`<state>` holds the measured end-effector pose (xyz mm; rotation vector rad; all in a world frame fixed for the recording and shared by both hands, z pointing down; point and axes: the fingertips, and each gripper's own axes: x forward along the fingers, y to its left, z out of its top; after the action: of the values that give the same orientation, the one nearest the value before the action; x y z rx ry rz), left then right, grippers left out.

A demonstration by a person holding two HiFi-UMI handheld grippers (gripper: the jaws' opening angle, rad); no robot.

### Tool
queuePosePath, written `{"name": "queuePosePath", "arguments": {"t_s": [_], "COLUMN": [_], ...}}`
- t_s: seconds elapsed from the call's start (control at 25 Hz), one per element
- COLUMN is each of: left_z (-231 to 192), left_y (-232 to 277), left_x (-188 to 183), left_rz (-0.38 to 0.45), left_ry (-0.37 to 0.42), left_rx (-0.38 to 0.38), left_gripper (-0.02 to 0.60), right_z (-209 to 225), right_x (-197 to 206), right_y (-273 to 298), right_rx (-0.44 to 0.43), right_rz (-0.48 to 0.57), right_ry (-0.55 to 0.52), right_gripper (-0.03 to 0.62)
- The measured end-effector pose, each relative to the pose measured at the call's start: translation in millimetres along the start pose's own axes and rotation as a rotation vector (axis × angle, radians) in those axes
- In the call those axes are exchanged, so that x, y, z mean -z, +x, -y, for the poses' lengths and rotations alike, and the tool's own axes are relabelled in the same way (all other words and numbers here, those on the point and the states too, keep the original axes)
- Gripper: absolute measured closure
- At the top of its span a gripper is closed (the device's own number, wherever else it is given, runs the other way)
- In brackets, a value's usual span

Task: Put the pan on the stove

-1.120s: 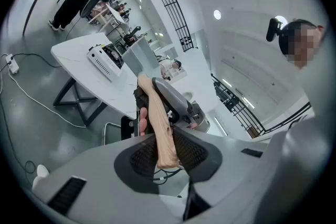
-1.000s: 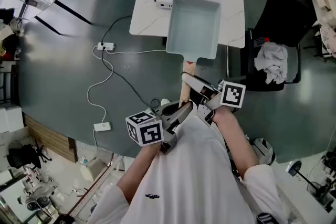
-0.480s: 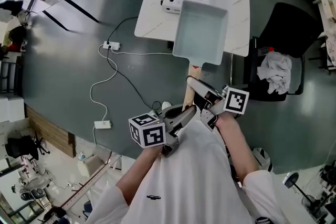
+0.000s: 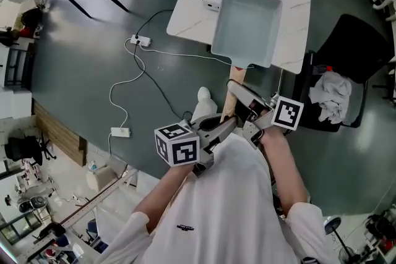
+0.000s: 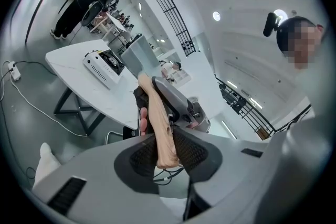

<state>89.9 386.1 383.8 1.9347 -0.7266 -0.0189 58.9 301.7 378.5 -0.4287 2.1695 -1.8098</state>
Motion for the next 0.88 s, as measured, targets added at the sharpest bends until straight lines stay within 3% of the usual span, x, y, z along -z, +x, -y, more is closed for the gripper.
{"name": "queuePosePath", "arguments": {"t_s": [0.32,0.88], "left_z": [-41.6,-128.1], "left_y": [21.6,49.5], "left_x": [-77.1,-284.3], "left_rz": [0.011,-0.121], "left_ry": [0.011,0.035], "left_rx": [0.033,0.138], "left_gripper": [0.5,0.5], "right_z": [17.9,32.2], "right_x": [-67.0,-233.3], "right_y": [57.6,208.4], "right_rx": [0.001,0.031], "right_rz": [0.02,0.189], "right_ry": [-0.009,-0.025], "right_gripper": [0.453,0.451]}}
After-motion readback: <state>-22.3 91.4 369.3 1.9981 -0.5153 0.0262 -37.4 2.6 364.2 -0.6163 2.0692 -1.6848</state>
